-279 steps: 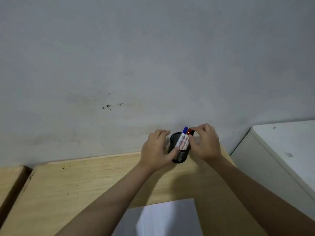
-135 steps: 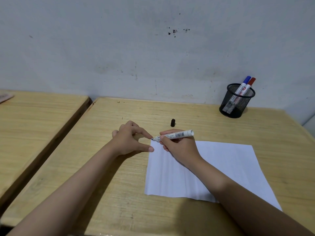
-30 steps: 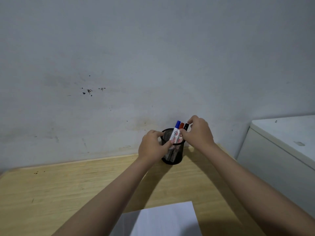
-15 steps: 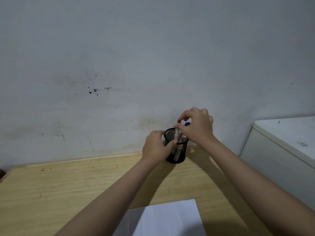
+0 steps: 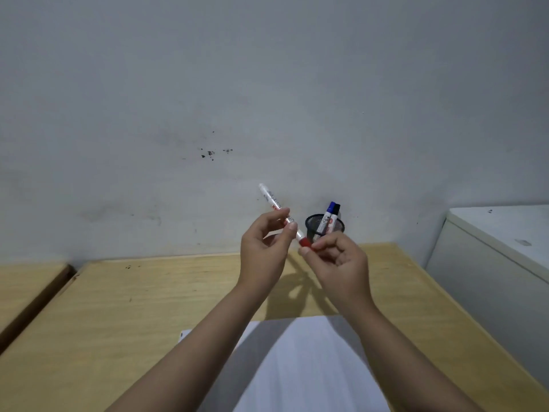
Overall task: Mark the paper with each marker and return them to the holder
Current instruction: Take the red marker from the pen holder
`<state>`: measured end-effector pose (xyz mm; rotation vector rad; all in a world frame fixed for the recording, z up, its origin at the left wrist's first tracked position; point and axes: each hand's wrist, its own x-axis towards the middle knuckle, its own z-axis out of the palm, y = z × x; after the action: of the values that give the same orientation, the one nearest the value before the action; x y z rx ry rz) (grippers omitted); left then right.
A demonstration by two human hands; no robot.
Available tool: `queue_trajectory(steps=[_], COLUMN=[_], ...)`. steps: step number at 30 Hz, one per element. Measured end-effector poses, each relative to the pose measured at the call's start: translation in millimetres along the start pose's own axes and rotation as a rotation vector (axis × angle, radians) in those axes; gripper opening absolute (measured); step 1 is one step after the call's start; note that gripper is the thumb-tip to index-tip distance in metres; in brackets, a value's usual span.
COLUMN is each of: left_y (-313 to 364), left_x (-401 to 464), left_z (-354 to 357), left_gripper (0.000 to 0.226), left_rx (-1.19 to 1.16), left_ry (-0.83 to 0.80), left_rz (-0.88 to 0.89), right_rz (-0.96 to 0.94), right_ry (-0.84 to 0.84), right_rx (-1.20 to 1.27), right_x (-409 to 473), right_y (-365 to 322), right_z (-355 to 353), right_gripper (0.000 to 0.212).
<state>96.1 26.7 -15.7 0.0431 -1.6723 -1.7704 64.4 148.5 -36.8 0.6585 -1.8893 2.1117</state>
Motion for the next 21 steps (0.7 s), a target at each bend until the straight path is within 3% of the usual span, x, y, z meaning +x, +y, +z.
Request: queue_trajectory(steps=[3, 6, 9, 13, 17, 21], left_y=[13, 25, 36, 48, 53, 57], left_x=[-9, -18, -32, -53, -76, -90], left_z=[-22, -47, -65, -80, -105, -118], left_gripper=[0.019, 0.014, 0.013, 0.013, 0.015, 0.013], left_rx=[0.048, 0.135, 0.21, 0.296, 0.403, 0.441], left_ry=[0.015, -0.009, -0.073, -0.111, -0.052, 0.031], left_rz=[0.022, 0.047, 0.045, 0.08, 0.051, 0.037], right_rz=[0.016, -0.004, 0.1, 0.169, 0.184, 0.209], right_ry=[-0.137, -0.084, -0.089, -0.143, -0.044, -0.05], right_rx=[-0.076, -0.053, -0.014, -0.03, 0.069, 0.136], right_x=[-13, -12, -16, -30, -38, -46], right_y=[-8, -26, -46, -61, -69, -69], right_z=[10, 18, 31, 52, 54, 60], right_gripper=[0.026, 0.014, 0.002, 0.016, 0.019, 0.019])
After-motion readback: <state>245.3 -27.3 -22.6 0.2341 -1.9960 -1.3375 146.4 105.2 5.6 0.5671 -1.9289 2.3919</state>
